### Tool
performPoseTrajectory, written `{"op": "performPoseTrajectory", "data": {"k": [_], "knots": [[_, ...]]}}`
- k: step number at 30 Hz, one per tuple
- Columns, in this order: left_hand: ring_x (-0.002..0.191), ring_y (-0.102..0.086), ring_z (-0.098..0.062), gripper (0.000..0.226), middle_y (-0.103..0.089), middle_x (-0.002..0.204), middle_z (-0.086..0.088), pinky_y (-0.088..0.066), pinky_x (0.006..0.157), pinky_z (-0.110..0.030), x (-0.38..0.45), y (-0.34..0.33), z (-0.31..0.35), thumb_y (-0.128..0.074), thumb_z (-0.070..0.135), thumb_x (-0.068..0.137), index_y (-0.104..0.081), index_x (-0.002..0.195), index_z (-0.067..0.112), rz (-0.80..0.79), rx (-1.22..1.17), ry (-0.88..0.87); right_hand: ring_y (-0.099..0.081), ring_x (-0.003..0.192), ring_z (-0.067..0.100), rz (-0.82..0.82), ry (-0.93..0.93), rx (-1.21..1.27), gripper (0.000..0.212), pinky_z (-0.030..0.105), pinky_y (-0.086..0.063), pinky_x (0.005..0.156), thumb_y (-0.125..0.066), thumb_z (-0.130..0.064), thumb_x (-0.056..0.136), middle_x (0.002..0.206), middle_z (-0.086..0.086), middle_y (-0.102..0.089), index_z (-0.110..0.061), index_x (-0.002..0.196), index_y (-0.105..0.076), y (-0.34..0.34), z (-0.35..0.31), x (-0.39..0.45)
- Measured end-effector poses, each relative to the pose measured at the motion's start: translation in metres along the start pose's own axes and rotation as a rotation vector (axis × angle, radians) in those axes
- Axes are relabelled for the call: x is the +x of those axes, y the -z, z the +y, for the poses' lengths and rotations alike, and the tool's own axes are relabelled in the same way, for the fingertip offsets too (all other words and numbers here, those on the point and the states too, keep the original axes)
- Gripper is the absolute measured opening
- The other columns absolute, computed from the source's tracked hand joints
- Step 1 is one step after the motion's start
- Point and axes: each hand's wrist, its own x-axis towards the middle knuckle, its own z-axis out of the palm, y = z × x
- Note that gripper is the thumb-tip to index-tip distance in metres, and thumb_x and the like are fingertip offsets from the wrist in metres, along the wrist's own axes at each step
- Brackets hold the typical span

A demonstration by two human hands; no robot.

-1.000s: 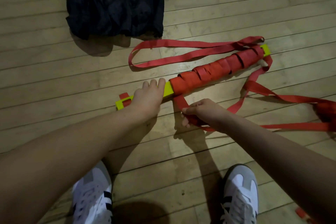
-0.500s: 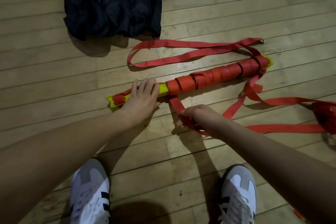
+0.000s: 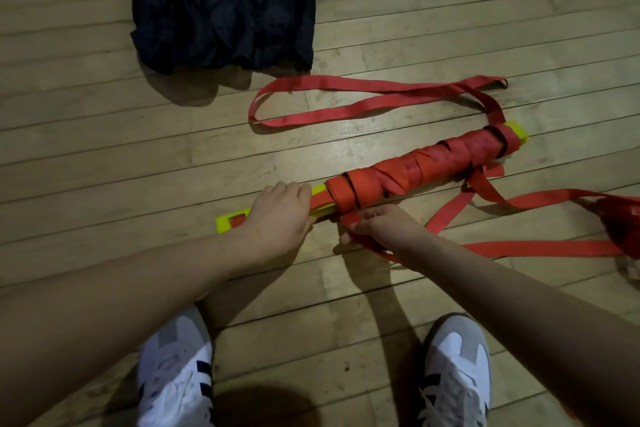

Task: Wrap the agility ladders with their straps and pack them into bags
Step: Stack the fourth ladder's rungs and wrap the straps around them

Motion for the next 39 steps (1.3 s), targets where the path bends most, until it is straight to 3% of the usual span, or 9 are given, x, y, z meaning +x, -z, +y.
{"op": "performPoseTrajectory", "data": {"k": [4,9,13,17,21,27,33,36,39], "knots": [[0.108,-0.053,-0.028,0.043,-0.053,0.120,-0.009,-0.042,0.082,-0.036,0.010,0.011,0.004,-0.052,0.039,0.095,-0.043,0.125,0.010,-0.074,0.069,0.027,-0.063,0.059,0.015,-0.002,-0.001,0.026,0.013,0.017,-0.053,0.054,-0.051,0.007,0.091,0.079,0.020,-0.066,0.012,0.097,-0.061,0.000,-0.006,0.001],[0.109,-0.053,-0.030,0.041,-0.052,0.120,-0.010,-0.043,0.080,-0.038,0.033,0.024,-0.006,-0.055,0.036,0.093,-0.044,0.123,0.009,-0.057,0.030,0.128,-0.062,0.065,0.017,0.017,-0.008,0.022,0.016,0.019,-0.051,0.056,-0.055,-0.002,0.092,0.084,0.018,-0.071,0.009,0.097,-0.066,0.006,-0.022,0.006],[0.107,-0.053,-0.030,0.047,-0.052,0.120,-0.013,-0.044,0.081,-0.039,0.047,0.029,-0.028,-0.059,0.035,0.090,-0.042,0.125,0.008,0.003,0.082,0.193,-0.062,0.068,0.018,-0.037,-0.015,0.045,0.020,0.023,-0.051,0.066,-0.056,-0.006,0.094,0.082,0.015,-0.071,0.010,0.097,-0.067,0.004,-0.032,0.009],[0.113,-0.048,-0.030,0.049,-0.049,0.123,-0.015,-0.042,0.090,-0.037,0.056,0.032,-0.041,-0.060,0.026,0.091,-0.039,0.130,0.003,0.073,0.150,0.245,-0.061,0.065,0.016,-0.074,-0.011,0.079,0.020,0.020,-0.052,0.061,-0.054,-0.006,0.095,0.079,0.013,-0.070,0.010,0.101,-0.064,-0.003,-0.036,0.009],[0.110,-0.044,-0.030,0.033,-0.044,0.120,-0.014,-0.040,0.089,-0.036,0.052,0.024,-0.043,-0.053,0.019,0.094,-0.046,0.123,0.005,0.104,0.226,0.170,-0.063,0.065,0.015,-0.049,-0.018,0.073,0.020,0.021,-0.052,0.063,-0.054,-0.008,0.095,0.080,0.012,-0.072,0.008,0.101,-0.065,-0.008,-0.034,0.012],[0.121,-0.035,-0.031,0.071,-0.031,0.136,-0.015,-0.032,0.097,-0.039,0.032,0.002,-0.035,-0.042,0.057,0.093,-0.028,0.137,0.002,0.090,0.188,0.111,-0.063,0.070,0.019,0.001,-0.007,0.091,0.017,0.023,-0.052,0.068,-0.054,-0.008,0.095,0.086,0.016,-0.073,0.004,0.099,-0.066,-0.013,-0.025,0.015],[0.105,-0.055,-0.043,0.052,-0.051,0.121,-0.027,-0.049,0.087,-0.050,0.000,-0.020,-0.019,-0.038,0.035,0.088,-0.051,0.121,-0.003,0.288,-0.108,0.009,-0.062,0.067,0.019,0.014,0.002,0.076,0.019,0.021,-0.052,0.064,-0.051,-0.004,0.095,0.089,0.022,-0.071,0.010,0.100,-0.063,-0.013,-0.022,0.017],[0.103,-0.056,-0.047,0.033,-0.051,0.119,-0.030,-0.049,0.086,-0.053,-0.014,-0.027,-0.009,-0.054,0.025,0.089,-0.052,0.114,0.005,0.235,-0.117,-0.005,-0.060,0.058,0.016,0.008,0.010,0.061,0.016,0.018,-0.052,0.058,-0.049,0.006,0.093,0.077,0.018,-0.068,0.011,0.096,-0.063,-0.014,-0.019,0.017],[0.083,-0.060,-0.038,0.049,-0.057,0.100,-0.020,-0.052,0.070,-0.042,-0.011,-0.020,-0.007,-0.080,0.013,0.068,-0.047,0.105,0.012,0.110,-0.085,0.042,-0.058,0.054,0.015,-0.002,0.016,0.043,0.016,0.015,-0.050,0.053,-0.048,0.009,0.091,0.065,0.011,-0.066,0.010,0.089,-0.065,-0.013,-0.015,0.016]]}}
